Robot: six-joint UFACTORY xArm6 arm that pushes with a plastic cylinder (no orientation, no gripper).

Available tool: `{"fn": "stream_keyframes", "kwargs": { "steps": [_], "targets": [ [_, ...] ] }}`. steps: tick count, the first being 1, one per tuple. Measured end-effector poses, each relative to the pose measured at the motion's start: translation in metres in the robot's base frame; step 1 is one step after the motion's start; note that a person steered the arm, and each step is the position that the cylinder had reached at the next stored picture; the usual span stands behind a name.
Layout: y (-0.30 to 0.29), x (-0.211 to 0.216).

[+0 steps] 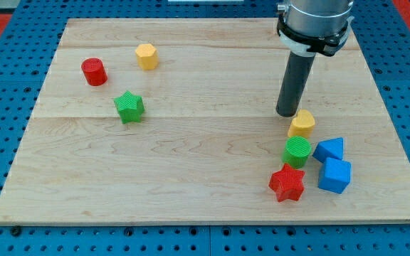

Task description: Move the green star towards the green circle

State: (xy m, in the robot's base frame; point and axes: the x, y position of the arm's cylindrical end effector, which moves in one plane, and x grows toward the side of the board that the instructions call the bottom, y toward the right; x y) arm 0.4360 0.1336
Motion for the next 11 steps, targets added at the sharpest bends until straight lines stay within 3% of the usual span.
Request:
{"fn": "stream_keyframes", "kwargs": {
  "steps": [1, 2, 3, 4, 5, 6, 7, 9, 10, 11],
  "targets": [
    [0.006, -0.009],
    [-0.034, -0.076],
    [-0.139, -0.099],
    [-0.24, -0.089],
    [-0.294, -0.06],
    [-0.274, 0.018],
    [-0.217, 0.035],
    [-0.199, 0.013],
    [-0.101, 0.03],
    [-0.092, 0.028]
  ]
}}
